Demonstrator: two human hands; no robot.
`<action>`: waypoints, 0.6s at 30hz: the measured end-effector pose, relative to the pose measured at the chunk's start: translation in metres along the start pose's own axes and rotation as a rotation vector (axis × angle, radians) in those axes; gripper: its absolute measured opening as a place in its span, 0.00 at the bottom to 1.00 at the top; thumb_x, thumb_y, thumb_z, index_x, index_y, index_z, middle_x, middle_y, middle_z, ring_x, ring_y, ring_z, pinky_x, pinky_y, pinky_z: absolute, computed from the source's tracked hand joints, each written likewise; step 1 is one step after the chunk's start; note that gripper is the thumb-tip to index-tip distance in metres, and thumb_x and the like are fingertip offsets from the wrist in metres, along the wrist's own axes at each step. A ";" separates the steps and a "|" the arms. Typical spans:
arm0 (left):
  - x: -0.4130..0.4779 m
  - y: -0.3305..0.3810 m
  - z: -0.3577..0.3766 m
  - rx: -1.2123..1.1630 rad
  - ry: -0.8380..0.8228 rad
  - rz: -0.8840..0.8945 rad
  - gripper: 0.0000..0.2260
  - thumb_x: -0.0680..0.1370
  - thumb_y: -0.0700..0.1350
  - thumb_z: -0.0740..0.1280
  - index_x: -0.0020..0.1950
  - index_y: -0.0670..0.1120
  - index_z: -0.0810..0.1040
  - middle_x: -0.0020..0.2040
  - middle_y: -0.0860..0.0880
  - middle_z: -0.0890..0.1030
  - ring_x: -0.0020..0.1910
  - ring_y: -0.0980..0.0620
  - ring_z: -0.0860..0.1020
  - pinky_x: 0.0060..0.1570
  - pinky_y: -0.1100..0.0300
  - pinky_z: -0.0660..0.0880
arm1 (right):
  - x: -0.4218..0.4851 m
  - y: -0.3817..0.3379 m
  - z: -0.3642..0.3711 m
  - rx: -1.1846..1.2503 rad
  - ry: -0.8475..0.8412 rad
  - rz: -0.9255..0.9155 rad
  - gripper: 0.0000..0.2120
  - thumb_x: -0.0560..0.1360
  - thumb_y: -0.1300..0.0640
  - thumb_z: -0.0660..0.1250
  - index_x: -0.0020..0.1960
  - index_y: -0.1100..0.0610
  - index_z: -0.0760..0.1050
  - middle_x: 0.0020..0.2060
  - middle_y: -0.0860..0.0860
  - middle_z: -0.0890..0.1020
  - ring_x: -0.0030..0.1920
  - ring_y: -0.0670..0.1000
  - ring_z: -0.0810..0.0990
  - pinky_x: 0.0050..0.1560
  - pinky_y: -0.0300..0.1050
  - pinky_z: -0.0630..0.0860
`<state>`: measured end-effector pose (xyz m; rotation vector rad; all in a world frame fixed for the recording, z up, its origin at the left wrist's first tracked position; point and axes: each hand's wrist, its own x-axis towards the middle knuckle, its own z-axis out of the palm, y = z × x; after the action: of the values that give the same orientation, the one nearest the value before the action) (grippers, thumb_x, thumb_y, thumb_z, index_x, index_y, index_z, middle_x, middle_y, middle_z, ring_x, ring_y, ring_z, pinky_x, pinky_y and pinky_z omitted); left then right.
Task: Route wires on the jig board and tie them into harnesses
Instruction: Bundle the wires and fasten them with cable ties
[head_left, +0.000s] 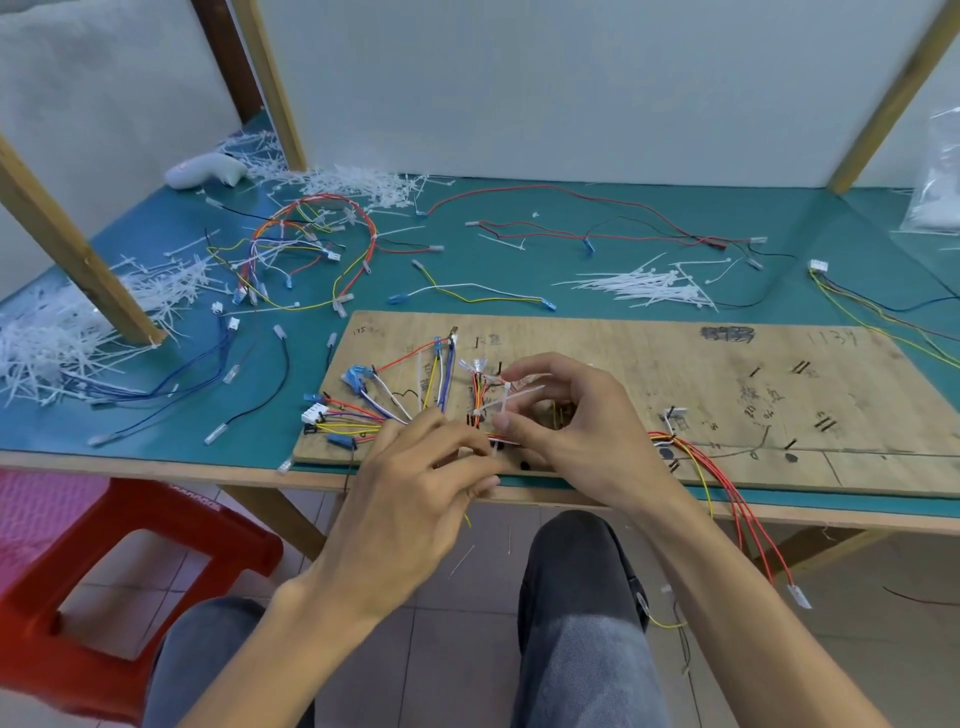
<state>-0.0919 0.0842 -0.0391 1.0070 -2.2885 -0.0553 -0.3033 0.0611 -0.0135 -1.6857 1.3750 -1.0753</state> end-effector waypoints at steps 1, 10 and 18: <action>0.000 -0.001 0.002 -0.035 0.021 -0.020 0.06 0.80 0.45 0.75 0.56 0.51 0.87 0.56 0.57 0.81 0.55 0.51 0.77 0.49 0.47 0.73 | 0.000 0.000 0.000 -0.002 0.002 -0.020 0.15 0.73 0.56 0.81 0.57 0.48 0.80 0.41 0.42 0.88 0.46 0.51 0.86 0.53 0.40 0.78; 0.015 0.011 0.007 -0.330 0.179 -0.261 0.05 0.79 0.41 0.76 0.51 0.50 0.88 0.46 0.59 0.85 0.47 0.54 0.78 0.48 0.57 0.76 | -0.007 -0.002 0.000 0.038 0.049 -0.118 0.20 0.75 0.58 0.80 0.58 0.48 0.72 0.44 0.45 0.88 0.41 0.50 0.83 0.53 0.49 0.77; 0.023 0.025 0.010 -0.519 0.264 -0.506 0.24 0.77 0.45 0.78 0.47 0.56 0.60 0.40 0.58 0.86 0.36 0.55 0.77 0.40 0.72 0.70 | -0.009 -0.001 0.003 -0.030 0.095 -0.176 0.19 0.74 0.60 0.79 0.55 0.49 0.71 0.44 0.41 0.88 0.51 0.48 0.86 0.58 0.38 0.74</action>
<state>-0.1255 0.0847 -0.0282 1.1908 -1.6111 -0.6490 -0.3012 0.0698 -0.0153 -1.8251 1.3268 -1.2532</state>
